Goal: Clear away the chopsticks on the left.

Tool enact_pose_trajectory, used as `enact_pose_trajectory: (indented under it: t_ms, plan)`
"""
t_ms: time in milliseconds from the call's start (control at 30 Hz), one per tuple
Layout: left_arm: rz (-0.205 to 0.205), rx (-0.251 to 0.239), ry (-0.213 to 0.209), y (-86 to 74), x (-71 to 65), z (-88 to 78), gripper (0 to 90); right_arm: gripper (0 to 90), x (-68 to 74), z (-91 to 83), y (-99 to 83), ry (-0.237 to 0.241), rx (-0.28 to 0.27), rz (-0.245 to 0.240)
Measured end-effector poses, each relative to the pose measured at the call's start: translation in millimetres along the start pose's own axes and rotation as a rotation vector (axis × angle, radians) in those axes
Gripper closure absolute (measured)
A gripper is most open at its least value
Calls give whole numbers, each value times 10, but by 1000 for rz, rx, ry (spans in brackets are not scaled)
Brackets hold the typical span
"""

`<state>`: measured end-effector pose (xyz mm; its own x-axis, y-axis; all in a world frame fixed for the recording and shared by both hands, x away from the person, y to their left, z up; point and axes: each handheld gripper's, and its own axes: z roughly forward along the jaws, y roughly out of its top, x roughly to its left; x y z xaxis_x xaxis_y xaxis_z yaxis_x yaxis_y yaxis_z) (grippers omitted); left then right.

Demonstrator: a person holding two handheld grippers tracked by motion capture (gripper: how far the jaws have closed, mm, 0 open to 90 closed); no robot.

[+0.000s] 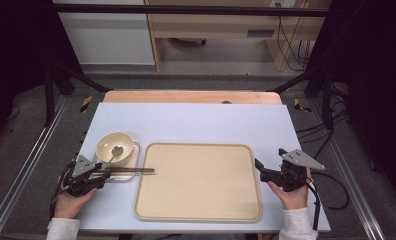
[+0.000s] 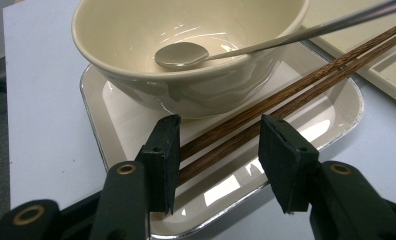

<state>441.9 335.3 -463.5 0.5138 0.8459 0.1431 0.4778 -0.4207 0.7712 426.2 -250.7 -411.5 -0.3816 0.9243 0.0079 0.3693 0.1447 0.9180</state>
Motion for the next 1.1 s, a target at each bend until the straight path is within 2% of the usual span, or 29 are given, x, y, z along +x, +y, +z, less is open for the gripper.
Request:
enact_pose_trajectory:
  t_ms: [267,467,800,1100]
  plan:
    - [9,40,-7,-7,-12,13,570,104,-9,-13,3,-1,-5,5]
    - [8,46,-11,-5,-8,9,587,106,-8,-6,0,-1,0,1]
    - [27,56,-32,0,-26,-28,695,111,-15,-11,-1,-1,0,4]
    - [37,65,-32,9,-47,-46,742,112,-20,-12,-1,-2,-1,5]
